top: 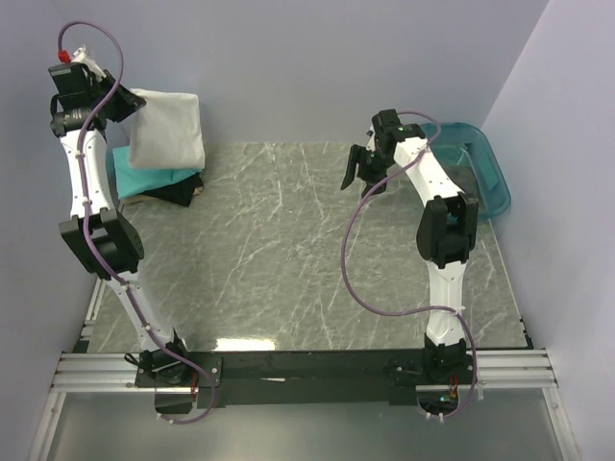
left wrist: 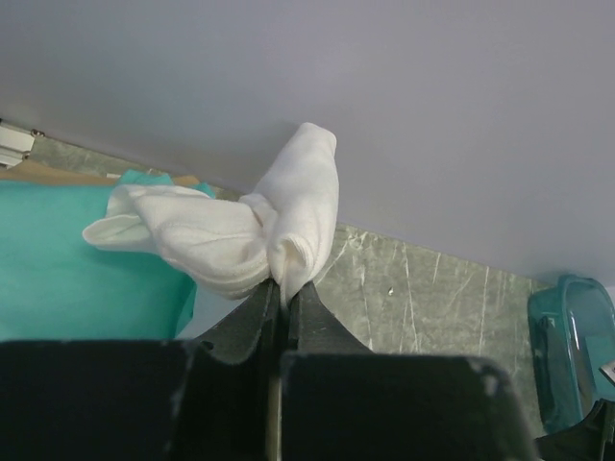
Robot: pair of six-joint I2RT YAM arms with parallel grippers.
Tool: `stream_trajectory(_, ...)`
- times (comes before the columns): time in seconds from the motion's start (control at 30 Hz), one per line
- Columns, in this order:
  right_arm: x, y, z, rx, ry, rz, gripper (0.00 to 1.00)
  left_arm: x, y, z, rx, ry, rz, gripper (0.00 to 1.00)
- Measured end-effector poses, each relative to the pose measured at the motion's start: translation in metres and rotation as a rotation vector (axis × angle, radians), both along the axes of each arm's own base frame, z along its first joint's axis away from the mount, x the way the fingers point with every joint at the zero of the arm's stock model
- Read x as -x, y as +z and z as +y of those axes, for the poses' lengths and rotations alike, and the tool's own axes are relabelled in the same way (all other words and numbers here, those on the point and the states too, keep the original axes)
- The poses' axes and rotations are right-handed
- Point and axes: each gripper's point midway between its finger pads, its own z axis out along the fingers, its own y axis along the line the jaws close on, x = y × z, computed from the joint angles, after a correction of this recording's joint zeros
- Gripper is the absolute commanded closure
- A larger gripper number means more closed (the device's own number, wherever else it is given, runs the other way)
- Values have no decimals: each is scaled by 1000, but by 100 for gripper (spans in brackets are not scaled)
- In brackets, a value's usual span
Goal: Fold and stack the t-shirts
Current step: Neatly place the folded tshirt to the corner
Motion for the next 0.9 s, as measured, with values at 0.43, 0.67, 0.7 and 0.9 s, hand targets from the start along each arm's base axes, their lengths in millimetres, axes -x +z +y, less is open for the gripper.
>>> stream_trajectory(0.43,7,-15,-3,23,3,33,27,0,-18,20,-2,53,40,100)
stream_trajectory(0.67,8,-16,-4,28,3,34,27,1,-41,56,-10,119,81,100)
stream_trajectory(0.7,7,-16,-4,28,3,33,27,0,-47,62,-9,127,91,100)
stream_trajectory(0.9,7,-14,-4,27,3,29,27,-6,-97,95,-18,186,171,47)
